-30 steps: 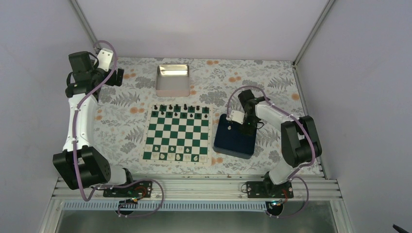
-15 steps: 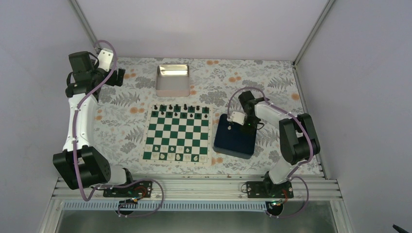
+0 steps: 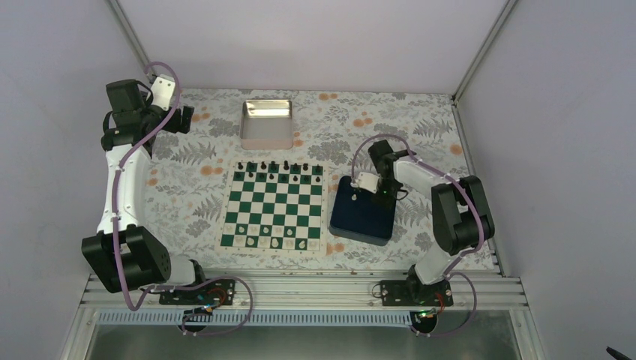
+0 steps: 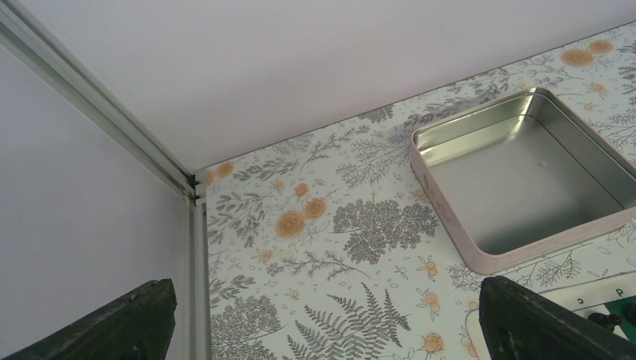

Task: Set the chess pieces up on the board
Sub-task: Pick up the chess piece from the storage box.

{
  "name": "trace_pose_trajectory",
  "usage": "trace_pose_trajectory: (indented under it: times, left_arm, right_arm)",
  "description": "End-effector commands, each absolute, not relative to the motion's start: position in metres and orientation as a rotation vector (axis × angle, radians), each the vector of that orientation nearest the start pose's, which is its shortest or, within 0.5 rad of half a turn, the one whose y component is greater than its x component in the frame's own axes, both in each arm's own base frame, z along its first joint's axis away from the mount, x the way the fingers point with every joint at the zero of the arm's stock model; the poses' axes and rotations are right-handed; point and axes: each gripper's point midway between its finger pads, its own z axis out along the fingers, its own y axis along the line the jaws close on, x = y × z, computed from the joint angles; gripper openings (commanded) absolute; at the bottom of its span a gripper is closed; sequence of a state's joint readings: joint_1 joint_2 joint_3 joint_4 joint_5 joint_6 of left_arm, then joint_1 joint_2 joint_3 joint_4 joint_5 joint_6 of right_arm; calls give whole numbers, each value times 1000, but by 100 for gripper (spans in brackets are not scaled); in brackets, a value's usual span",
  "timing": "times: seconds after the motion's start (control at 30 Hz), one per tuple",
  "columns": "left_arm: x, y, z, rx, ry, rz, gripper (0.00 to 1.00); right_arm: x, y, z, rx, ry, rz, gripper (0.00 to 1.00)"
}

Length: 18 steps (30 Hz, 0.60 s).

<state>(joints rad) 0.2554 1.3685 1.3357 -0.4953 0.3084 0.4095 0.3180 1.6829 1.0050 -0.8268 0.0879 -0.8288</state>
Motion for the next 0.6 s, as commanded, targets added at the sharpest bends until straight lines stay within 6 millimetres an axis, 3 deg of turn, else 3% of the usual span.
trace_pose_trajectory:
  times: [0.0,0.27,0.57]
  left_arm:
    - [417,54,305,353,2031,70,100]
    - [415,53,309,354,2022,71,100]
    - [413,53,313,354,2016,77,100]
  right_arm:
    - [288,82,56,-1635,2569,-150,13]
    - [270,116,104,-1712,2460,-99,10]
    - [233,216,127,-1981,2217,-15,7]
